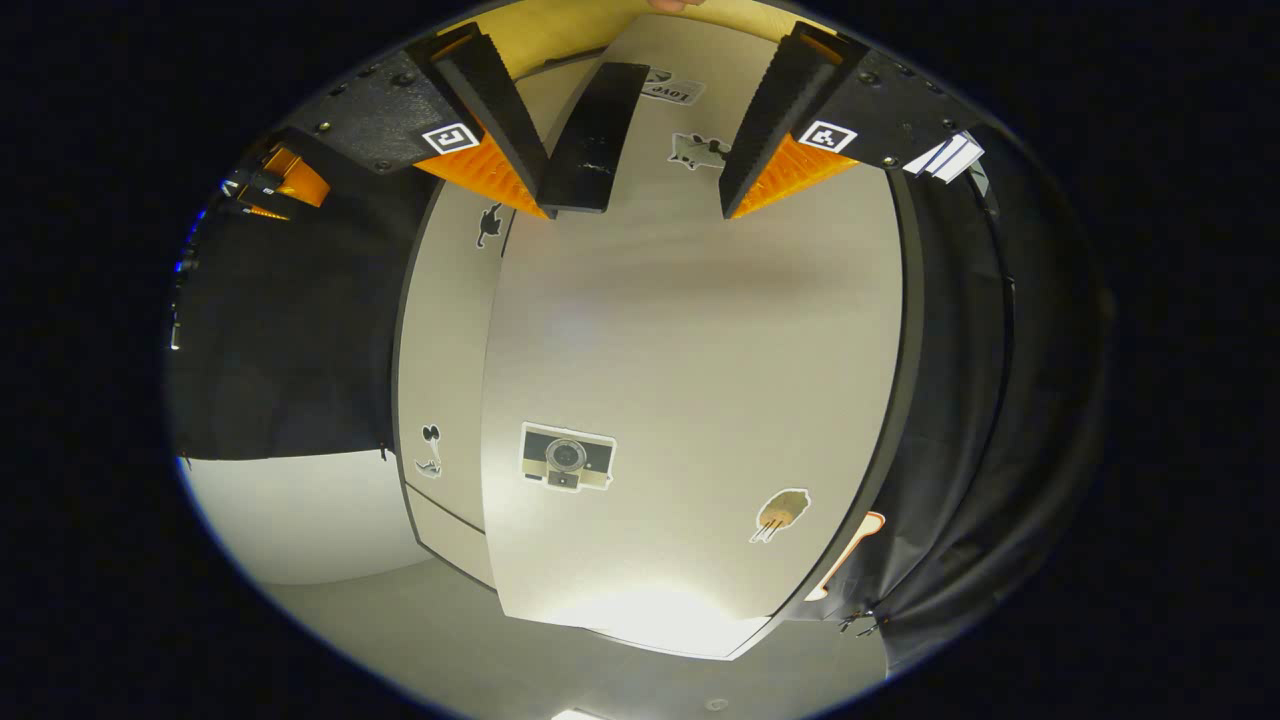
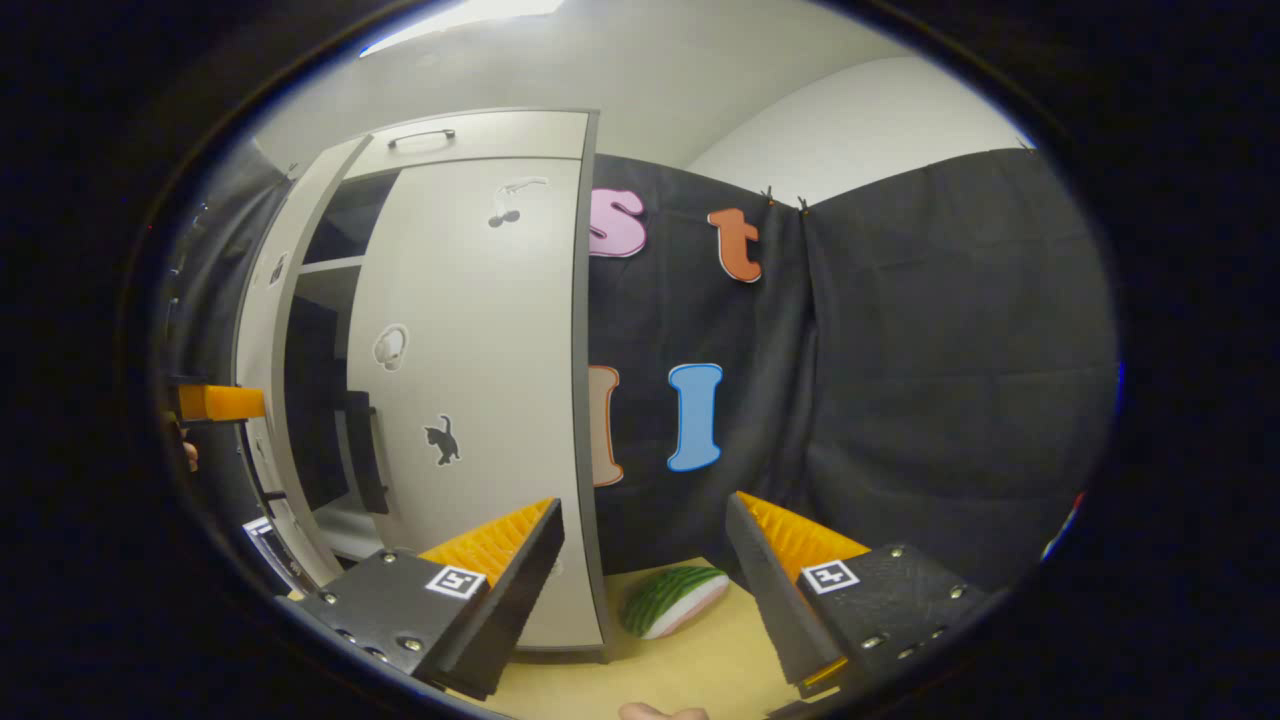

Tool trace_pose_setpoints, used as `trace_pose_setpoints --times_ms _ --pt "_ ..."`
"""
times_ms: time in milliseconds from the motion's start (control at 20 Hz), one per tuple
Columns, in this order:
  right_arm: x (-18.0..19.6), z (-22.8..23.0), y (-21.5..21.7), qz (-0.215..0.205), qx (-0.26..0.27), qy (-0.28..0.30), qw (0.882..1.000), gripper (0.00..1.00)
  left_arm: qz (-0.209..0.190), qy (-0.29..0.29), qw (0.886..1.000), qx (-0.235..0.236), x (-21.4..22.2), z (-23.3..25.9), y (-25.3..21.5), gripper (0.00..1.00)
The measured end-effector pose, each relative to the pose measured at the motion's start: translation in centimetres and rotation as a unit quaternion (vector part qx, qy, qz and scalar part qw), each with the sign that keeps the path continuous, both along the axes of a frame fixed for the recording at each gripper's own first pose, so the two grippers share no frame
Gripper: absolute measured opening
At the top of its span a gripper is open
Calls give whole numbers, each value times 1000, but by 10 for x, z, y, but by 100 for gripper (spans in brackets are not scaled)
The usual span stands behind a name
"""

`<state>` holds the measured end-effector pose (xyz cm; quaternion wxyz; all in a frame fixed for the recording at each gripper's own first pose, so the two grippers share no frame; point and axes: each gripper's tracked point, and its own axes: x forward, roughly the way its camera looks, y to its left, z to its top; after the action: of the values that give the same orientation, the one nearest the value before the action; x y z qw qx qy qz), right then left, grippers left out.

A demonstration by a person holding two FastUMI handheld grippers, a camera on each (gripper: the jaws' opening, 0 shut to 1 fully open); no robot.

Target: Grasp the bottle in the cabinet with the left hand and place it on the coaster, then close the right door with the right hand and the left door with the left hand.

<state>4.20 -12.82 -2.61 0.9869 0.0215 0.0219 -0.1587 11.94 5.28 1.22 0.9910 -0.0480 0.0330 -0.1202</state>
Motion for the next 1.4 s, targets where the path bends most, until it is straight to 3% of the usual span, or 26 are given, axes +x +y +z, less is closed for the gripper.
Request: trace_pose_setpoints --times_ms 300,750,1400 --pt "1 -8 -11 -11 0 4 1000 99 -4 3 1000 -2 19 -3 -6 100" --pt "12 -16 -16 -13 4 9 1000 99 0 -3 999 34 21 -7 -7 100" --pt "29 -25 -24 -14 12 15 1000 99 1 -6 999 37 22 -8 -11 99"
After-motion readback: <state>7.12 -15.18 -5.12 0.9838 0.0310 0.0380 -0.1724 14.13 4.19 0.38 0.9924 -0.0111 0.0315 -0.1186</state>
